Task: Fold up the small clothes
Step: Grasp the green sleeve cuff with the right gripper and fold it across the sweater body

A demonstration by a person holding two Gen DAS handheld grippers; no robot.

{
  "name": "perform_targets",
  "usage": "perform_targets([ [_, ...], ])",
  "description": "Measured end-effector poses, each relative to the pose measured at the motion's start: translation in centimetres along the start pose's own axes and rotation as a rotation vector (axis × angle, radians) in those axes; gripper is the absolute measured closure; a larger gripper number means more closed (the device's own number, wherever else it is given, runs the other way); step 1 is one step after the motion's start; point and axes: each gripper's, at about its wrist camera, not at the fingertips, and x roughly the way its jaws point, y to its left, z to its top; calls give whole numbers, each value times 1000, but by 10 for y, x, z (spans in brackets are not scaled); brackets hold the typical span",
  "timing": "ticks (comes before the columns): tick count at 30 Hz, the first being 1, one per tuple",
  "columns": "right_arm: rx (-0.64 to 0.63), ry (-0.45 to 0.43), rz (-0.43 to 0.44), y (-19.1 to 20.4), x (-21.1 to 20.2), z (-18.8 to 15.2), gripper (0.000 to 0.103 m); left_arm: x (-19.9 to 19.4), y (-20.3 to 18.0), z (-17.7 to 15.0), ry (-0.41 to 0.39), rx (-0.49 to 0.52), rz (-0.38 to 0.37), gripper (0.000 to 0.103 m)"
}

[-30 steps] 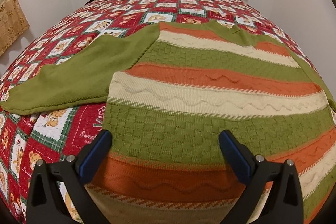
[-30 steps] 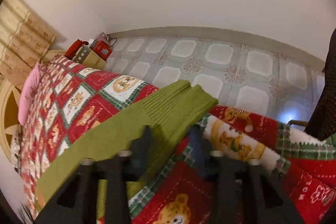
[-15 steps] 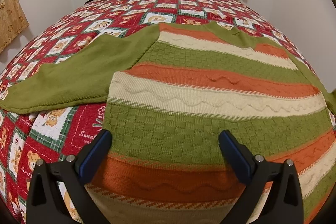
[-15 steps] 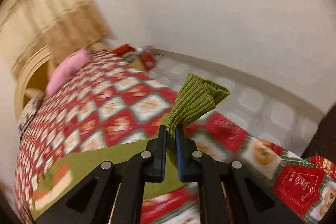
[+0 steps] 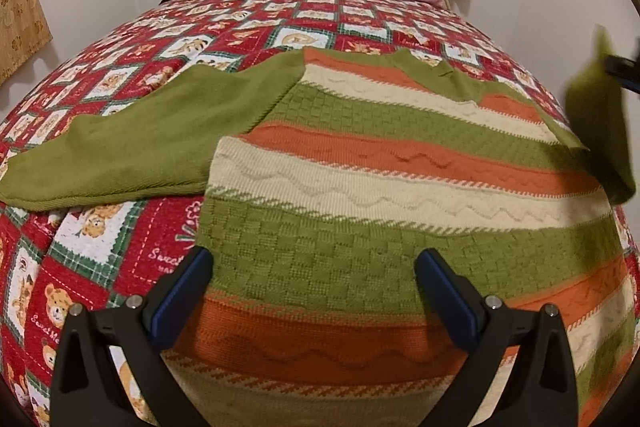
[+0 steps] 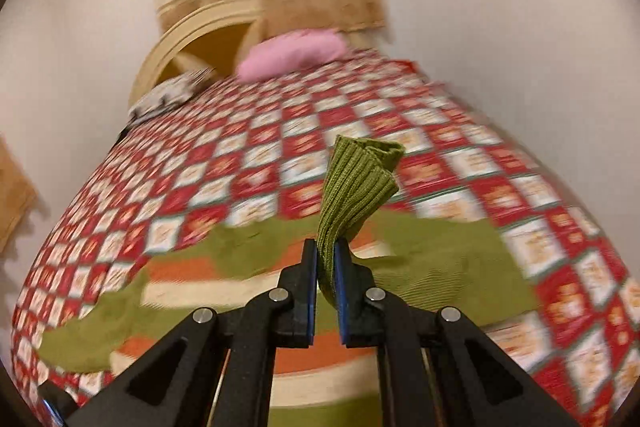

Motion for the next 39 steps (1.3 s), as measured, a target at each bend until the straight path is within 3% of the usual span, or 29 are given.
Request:
perform_targets([
  [4,-65,94,74,58,39,-28,96,-1,1,0,-5,-9,-11,0],
  [10,-117,194,156,97,71,-66,96,-2,6,1,-13,-31,-34,0],
  [15,-141,255,261,113,87,-77,96,-2,8,1,-19,-45,-45,0],
  [18,-138,320,331,118,103,-85,91,-2,8,1,-19,-44,-44,0],
  [21,-85,410,430,116,117,-92,79,-1,7,1,-17,-43,-43,0],
  [25,-62,356,470,108,100,-87,79,-1,7,1,-16,-42,-42,0],
  [27,-69,283,427,96,83,-80,79,-1,6,1,-15,-40,-40,0],
  [34,-118,125,47,28,52,-76,79,0,6,0,-11,-33,-30,0],
  [37,-78,117,-63,-7,56,-75,79,0,5,0,-9,-28,-24,0],
  [39,-33,178,-98,-31,69,-81,79,1,4,0,-5,-21,-14,0],
])
